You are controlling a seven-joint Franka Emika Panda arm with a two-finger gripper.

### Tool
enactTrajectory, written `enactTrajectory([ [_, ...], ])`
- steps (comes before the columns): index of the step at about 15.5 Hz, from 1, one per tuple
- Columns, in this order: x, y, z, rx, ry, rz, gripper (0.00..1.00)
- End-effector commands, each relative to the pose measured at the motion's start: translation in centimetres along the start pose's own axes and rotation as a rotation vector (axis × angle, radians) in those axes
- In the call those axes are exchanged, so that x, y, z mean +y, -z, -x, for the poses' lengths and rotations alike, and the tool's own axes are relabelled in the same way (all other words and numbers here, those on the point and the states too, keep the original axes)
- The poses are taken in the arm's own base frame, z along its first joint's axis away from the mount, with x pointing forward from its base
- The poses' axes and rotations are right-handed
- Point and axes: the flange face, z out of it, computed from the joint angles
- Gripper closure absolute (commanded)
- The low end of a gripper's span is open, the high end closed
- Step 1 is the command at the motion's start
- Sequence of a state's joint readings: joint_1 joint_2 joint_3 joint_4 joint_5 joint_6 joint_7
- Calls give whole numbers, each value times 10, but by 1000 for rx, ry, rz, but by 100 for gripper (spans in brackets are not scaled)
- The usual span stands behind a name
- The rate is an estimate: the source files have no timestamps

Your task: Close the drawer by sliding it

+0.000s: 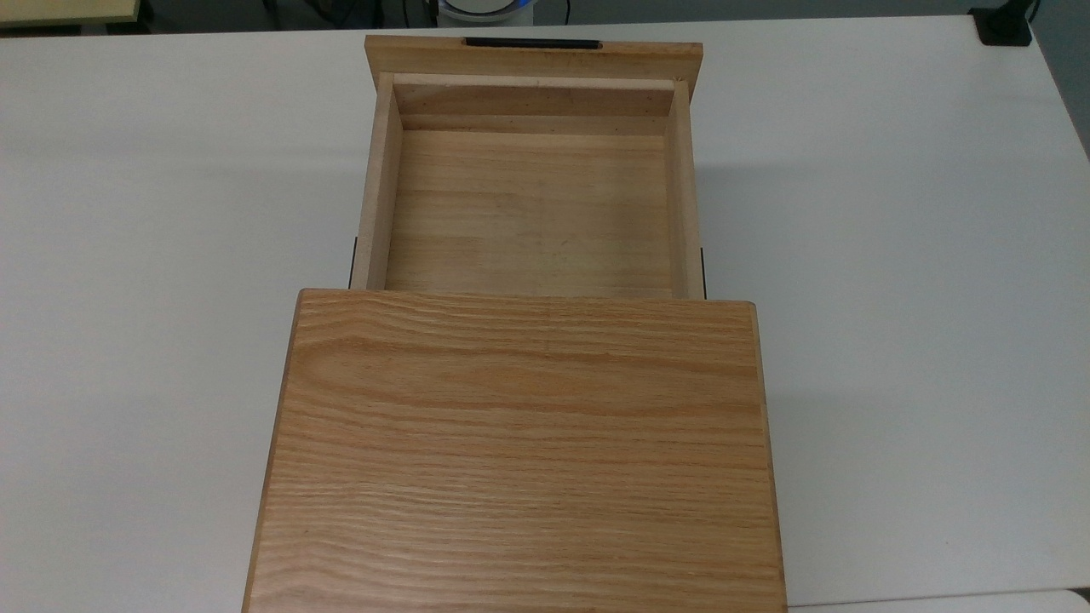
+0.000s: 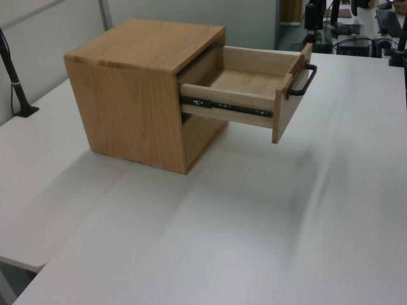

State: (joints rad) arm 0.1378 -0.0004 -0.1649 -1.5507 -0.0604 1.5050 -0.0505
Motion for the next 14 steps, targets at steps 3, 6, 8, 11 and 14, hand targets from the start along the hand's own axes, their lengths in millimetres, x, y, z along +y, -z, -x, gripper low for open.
enactTrajectory([
  [3,3,0,5,-14,22,6,0],
  [6,1,-5,8,-39,27,4,0],
  [8,-1,-6,9,-52,30,2,0],
  [11,-3,-7,8,-53,35,2,0],
  [14,-5,-10,11,-62,40,1,0],
])
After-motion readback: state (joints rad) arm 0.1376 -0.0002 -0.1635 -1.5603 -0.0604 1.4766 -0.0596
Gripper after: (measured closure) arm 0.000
